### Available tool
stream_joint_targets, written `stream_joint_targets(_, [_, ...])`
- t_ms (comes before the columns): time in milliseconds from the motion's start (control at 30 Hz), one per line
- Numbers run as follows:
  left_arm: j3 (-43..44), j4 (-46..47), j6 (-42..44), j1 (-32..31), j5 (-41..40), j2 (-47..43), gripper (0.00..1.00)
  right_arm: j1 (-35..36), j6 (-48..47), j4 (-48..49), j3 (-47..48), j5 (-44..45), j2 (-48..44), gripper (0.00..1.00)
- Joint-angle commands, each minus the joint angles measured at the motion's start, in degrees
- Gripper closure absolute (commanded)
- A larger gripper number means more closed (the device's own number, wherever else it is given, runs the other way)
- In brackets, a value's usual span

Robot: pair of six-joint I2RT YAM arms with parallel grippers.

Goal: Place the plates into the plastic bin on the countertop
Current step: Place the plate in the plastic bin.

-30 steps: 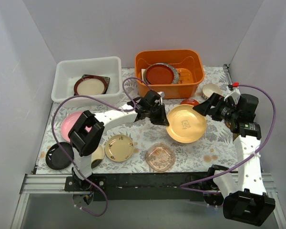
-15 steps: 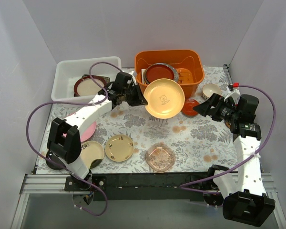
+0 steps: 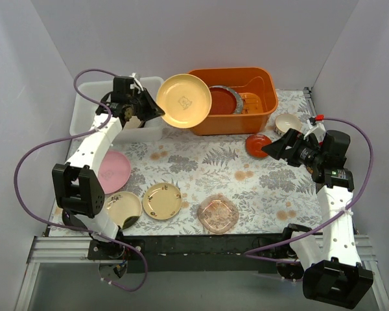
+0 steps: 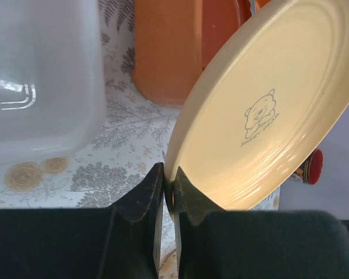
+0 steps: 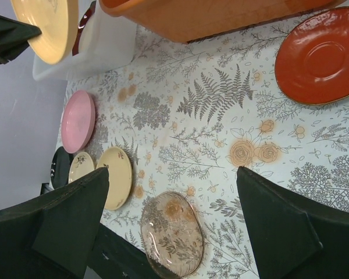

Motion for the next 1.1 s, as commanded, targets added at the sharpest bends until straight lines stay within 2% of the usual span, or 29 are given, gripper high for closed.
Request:
stream_joint_targets(0, [3.4, -2.3, -0.4, 4.8, 1.6, -4.1, 1.0, -0.3, 0.1, 2.2, -0.3, -1.9, -0.7, 0.02])
stream_joint_targets(300, [2.9, -2.5, -1.4, 14.6, 3.7, -4.6, 1.0, -0.3, -0.1, 2.1, -0.1, -2.2, -0.1, 0.02])
stream_joint_targets(600, [3.3, -3.7, -1.8, 24.1, 6.2, -1.2, 1.0, -0.3, -0.1, 1.7, 0.1, -1.5, 0.7, 0.02])
stream_joint_targets(1067, [0.9, -2.1, -0.1, 31.5, 5.3, 5.0, 1.0, -0.3, 0.1, 1.4, 0.6, -2.0, 1.0, 0.02])
